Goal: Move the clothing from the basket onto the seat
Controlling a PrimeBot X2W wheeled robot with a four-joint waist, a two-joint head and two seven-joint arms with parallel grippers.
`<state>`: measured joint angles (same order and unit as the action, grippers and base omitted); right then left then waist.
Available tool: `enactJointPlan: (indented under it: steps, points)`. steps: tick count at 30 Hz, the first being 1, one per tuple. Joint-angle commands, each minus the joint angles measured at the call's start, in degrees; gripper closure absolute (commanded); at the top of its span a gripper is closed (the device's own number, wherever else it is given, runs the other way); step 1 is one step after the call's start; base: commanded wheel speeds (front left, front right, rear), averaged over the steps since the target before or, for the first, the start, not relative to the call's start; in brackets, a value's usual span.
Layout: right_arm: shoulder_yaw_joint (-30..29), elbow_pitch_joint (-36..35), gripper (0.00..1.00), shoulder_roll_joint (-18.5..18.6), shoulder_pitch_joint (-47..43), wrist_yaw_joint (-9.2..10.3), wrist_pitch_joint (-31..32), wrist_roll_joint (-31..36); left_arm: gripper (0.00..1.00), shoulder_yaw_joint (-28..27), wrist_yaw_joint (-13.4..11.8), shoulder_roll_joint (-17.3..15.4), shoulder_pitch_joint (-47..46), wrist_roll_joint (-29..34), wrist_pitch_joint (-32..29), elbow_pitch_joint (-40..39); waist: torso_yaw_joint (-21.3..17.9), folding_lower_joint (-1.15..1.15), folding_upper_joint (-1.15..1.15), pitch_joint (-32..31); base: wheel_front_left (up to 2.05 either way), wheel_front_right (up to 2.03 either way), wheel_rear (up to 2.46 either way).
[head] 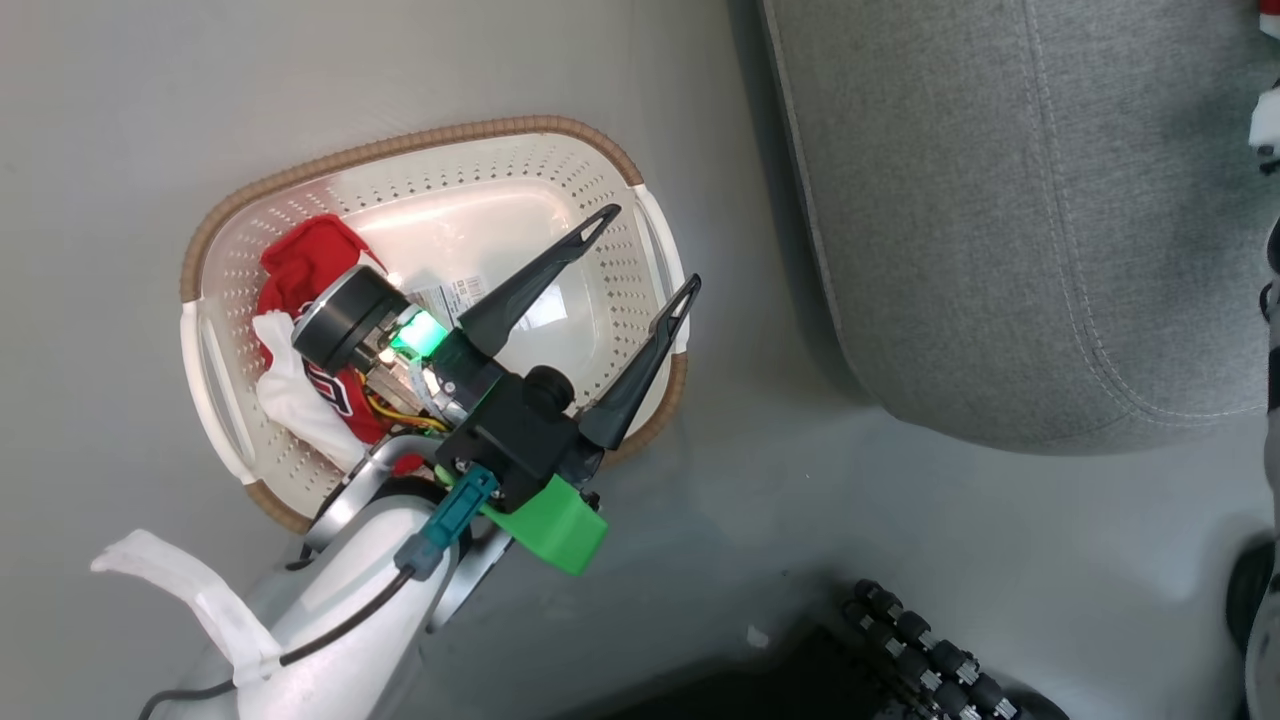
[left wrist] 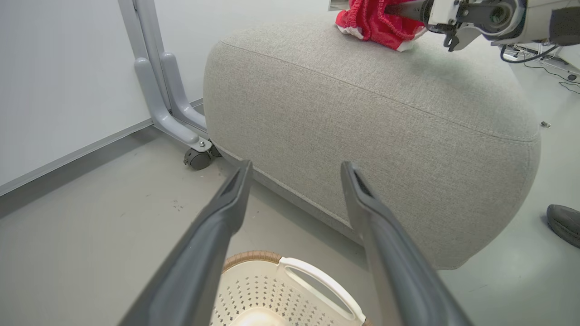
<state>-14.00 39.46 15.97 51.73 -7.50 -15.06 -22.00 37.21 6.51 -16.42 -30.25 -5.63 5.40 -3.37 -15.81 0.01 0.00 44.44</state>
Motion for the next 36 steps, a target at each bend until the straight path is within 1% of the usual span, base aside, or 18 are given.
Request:
enactJointPlan:
  steps: [1, 10, 14, 19, 22, 27, 36]
  points:
    - [-0.41, -1.00, 0.00, -0.57, -2.08, 0.02, -0.17, 0.46, 0.00, 0.04, -0.39, 0.31, -0.97, -0.11, 0.63, 0.43, 0.04, -0.01, 0.00, -1.34, 0.00, 0.00, 0.00]
    - [-2.38, -12.13, 0.00, -4.04, -14.26, 0.02, -0.17, 3.89, 0.00, -0.38, -2.28, 2.21, 1.74, -2.11, 4.94, 4.26, 1.62, -0.01, 0.00, -8.42, 0.00, 0.00, 0.00]
    - [-1.48, -18.71, 0.00, -6.04, -20.08, 0.02, -0.17, 6.00, 0.00, -1.31, -3.79, 2.98, 3.41, -3.49, 6.74, 6.14, 2.83, -0.01, 0.00, -12.46, 0.00, 0.00, 0.00]
    - [1.55, -26.63, 0.00, -8.72, -26.83, 0.03, -0.17, 8.07, 0.00, -3.09, -5.59, 4.08, 5.85, -5.68, 8.50, 7.82, 4.87, -0.01, 0.00, -17.35, 0.00, 0.00, 0.00]
    - [3.76, -30.32, 0.00, -9.83, -30.11, 0.02, -0.15, 8.67, 0.00, -5.00, -7.14, 4.44, 7.52, -6.93, 9.33, 8.54, 6.24, -0.01, 0.00, -20.09, 0.00, 0.00, 0.00]
    - [6.79, -35.65, 0.00, -11.05, -34.20, 0.02, 1.16, 9.45, 0.00, -8.17, -8.83, 4.48, 9.16, -7.91, 9.80, 8.35, 8.82, -0.01, 0.00, -23.06, 0.00, 0.00, 0.00]
    - [10.56, -43.71, 0.00, -11.54, -40.47, 0.02, 5.91, 11.91, 0.00, -18.01, -11.44, 5.60, 13.56, -9.50, 9.81, 5.63, 13.80, -0.01, 0.00, -26.89, 0.00, 0.00, 0.00]
